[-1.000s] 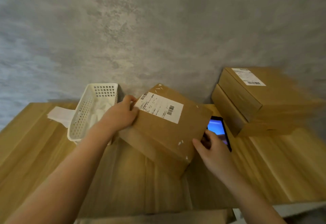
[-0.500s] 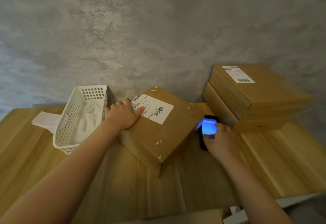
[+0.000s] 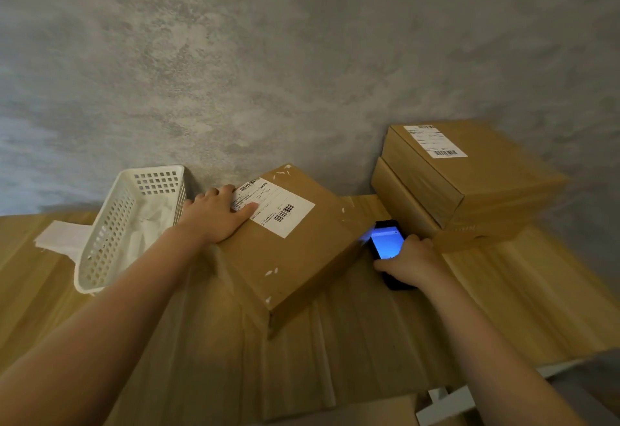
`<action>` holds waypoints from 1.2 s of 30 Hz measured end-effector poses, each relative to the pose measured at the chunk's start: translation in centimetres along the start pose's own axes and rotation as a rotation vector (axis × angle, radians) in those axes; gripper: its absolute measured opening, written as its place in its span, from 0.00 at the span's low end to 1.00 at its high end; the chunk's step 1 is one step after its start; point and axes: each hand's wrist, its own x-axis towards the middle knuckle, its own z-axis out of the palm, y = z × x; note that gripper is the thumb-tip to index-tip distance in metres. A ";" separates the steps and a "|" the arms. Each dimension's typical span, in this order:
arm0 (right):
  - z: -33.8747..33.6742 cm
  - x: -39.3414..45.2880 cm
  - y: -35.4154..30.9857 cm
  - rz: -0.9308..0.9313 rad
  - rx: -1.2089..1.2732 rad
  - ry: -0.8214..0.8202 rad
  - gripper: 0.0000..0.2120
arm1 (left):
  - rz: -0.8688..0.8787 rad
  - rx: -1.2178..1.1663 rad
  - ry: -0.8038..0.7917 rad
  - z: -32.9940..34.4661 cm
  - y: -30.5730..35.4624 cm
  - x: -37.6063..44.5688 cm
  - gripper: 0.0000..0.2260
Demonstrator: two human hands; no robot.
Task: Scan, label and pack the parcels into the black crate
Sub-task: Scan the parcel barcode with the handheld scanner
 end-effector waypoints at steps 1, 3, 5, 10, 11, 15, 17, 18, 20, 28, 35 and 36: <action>-0.4 -0.3 0.3 0.003 0.019 0.004 0.35 | 0.012 -0.006 -0.001 -0.1 -0.1 0.1 0.36; -1.2 -1.0 1.0 -0.007 0.060 0.018 0.35 | 0.040 -0.010 -0.006 -0.1 -0.1 0.2 0.36; -2.3 -1.7 1.3 -0.039 0.095 0.042 0.34 | 0.066 -0.011 -0.009 -0.2 -0.1 0.3 0.35; -5.4 -4.2 0.5 -0.140 0.096 0.055 0.36 | 0.217 -0.008 -0.085 -0.8 0.3 0.5 0.33; -6.0 -4.7 0.1 -0.173 0.101 0.029 0.35 | 0.254 -0.002 -0.100 -0.9 0.4 0.5 0.33; -8.1 -7.2 -2.5 -0.288 0.128 -0.086 0.27 | 0.363 0.027 -0.092 -1.5 0.5 0.6 0.39; -8.8 -8.1 -3.8 -0.340 0.126 -0.151 0.26 | 0.424 0.124 -0.021 -1.8 0.5 0.4 0.37; -9.1 -8.4 -4.3 -0.362 0.103 -0.175 0.26 | 0.446 0.170 0.032 -1.9 0.6 0.2 0.36; -9.5 -9.0 -5.3 -0.402 0.015 -0.216 0.25 | 0.433 0.189 0.142 -2.0 1.2 -0.9 0.29; -9.7 -9.1 -7.5 -0.393 -0.159 -0.351 0.29 | 0.119 -0.118 -0.005 0.0 2.1 -8.1 0.33; -9.7 -10.4 -8.5 -0.413 -0.261 -0.396 0.30 | 0.171 -0.061 -0.012 0.6 -0.2 -7.9 0.37; -9.7 -10.5 -8.6 -0.412 -0.264 -0.399 0.30 | 0.174 -0.047 -0.017 0.6 -0.5 -7.8 0.38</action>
